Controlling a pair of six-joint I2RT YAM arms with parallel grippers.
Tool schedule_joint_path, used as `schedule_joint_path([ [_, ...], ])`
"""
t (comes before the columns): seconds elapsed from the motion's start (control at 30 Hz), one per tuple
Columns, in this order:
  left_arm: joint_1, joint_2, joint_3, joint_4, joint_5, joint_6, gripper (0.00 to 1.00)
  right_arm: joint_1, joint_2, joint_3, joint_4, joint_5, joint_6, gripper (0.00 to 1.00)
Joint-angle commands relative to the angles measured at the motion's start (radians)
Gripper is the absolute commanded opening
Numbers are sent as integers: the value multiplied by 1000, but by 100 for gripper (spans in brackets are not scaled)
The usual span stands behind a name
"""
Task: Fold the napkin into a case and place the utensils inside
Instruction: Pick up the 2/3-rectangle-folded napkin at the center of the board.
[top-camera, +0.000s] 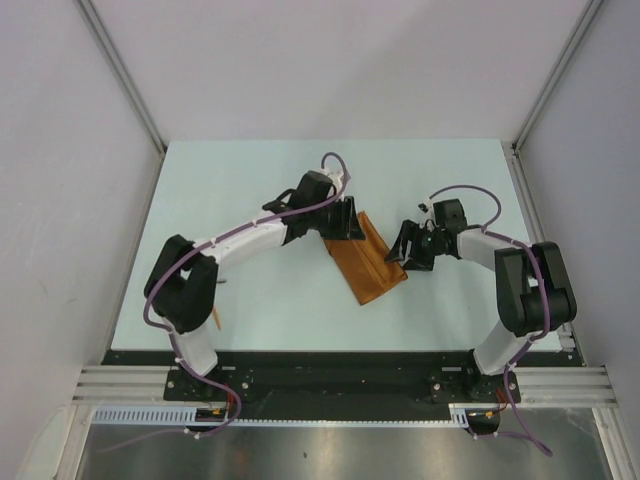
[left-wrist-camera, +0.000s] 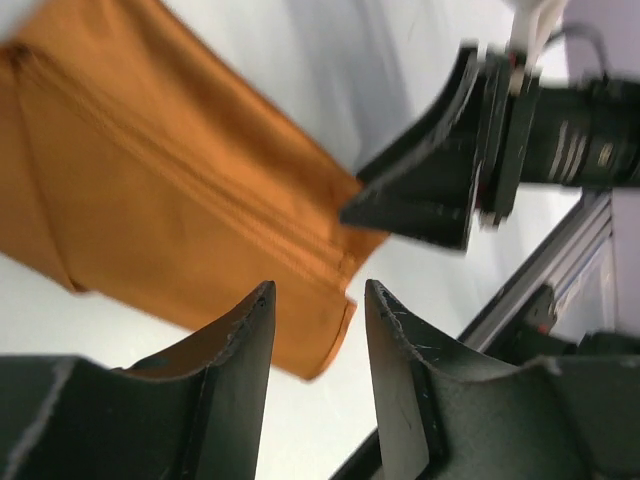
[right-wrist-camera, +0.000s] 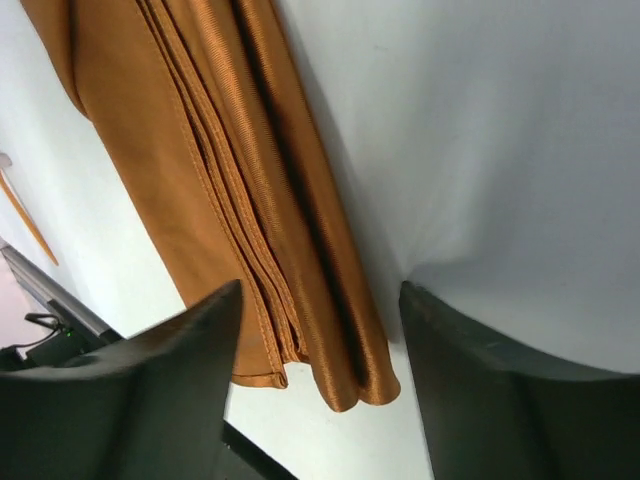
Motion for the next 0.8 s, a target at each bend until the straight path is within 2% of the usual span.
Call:
schedule_joint_path([
  [0.0, -14, -114, -93, 20, 23, 55, 45, 3, 16, -49, 51, -16, 8, 60],
  [0.03, -16, -128, -123, 18, 17, 55, 45, 4, 9, -60, 57, -22, 14, 52],
  [0.1, -16, -154, -145, 12, 8, 62, 45, 16, -17, -97, 84, -33, 35, 46],
  [0.13, -14, -177, -165, 12, 8, 62, 45, 23, -26, -109, 89, -38, 45, 34],
  [0.2, -14, -194, -179, 10, 15, 62, 45, 38, -56, -132, 115, -55, 72, 22],
  [0.23, -17, -209, -189, 9, 12, 62, 45, 58, -69, -167, 141, -58, 106, 13],
  [0.33, -40, -228, -217, 18, -3, 71, 45, 114, -136, -235, 202, -50, 213, 8],
  [0.5, -109, -280, -292, 76, -86, 94, 45, 214, -253, -324, 311, -23, 381, 9],
  [0.6, -132, -318, -331, 86, -166, 88, 44, 193, -290, -323, 264, 24, 349, 10],
  [0.67, -134, -337, -351, 105, -178, 75, 44, 150, -287, -309, 230, -4, 320, 9],
  [0.77, -134, -346, -344, 109, -178, 74, 44, 165, -284, -330, 278, -41, 373, 8],
])
